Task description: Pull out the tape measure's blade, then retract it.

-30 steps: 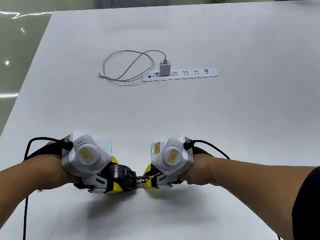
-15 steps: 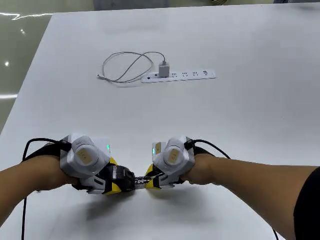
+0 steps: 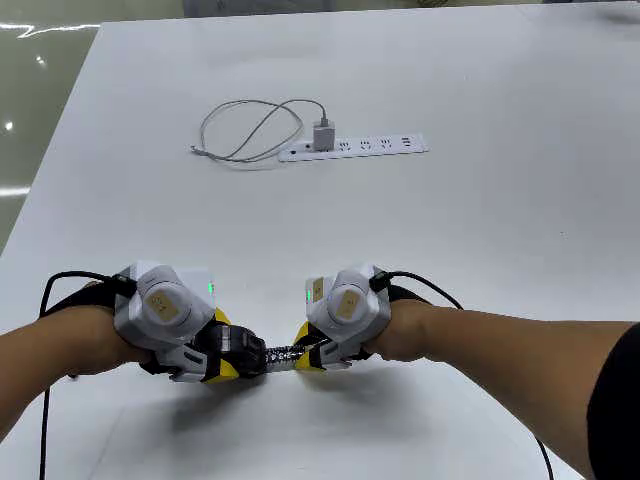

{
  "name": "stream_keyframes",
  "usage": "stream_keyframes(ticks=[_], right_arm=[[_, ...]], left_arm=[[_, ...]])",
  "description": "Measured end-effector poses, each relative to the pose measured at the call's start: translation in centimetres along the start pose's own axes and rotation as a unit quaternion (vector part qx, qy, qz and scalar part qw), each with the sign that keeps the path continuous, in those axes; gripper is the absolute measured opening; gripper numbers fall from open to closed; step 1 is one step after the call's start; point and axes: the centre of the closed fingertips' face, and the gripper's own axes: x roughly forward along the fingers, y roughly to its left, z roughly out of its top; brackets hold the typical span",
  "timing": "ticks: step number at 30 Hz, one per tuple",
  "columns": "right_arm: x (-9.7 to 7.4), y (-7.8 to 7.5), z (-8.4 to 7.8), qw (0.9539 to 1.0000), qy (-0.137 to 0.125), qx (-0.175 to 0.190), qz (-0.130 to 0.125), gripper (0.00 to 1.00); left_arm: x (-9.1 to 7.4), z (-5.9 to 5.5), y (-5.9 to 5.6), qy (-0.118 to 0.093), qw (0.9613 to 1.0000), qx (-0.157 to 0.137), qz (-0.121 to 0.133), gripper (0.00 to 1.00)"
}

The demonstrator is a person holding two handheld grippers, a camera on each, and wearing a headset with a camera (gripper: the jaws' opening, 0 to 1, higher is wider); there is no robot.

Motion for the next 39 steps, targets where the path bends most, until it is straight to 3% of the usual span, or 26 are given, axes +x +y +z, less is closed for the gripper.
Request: stream_keyframes(ticks=[39], right_arm=[[-1.6,-0.3,-2.1,0.9998,0.012,0.014,-0.007,0.09]], left_arm=[[0.1,0.1,-0.1,0.000,1.0000,0.005,-0.003,0.32]])
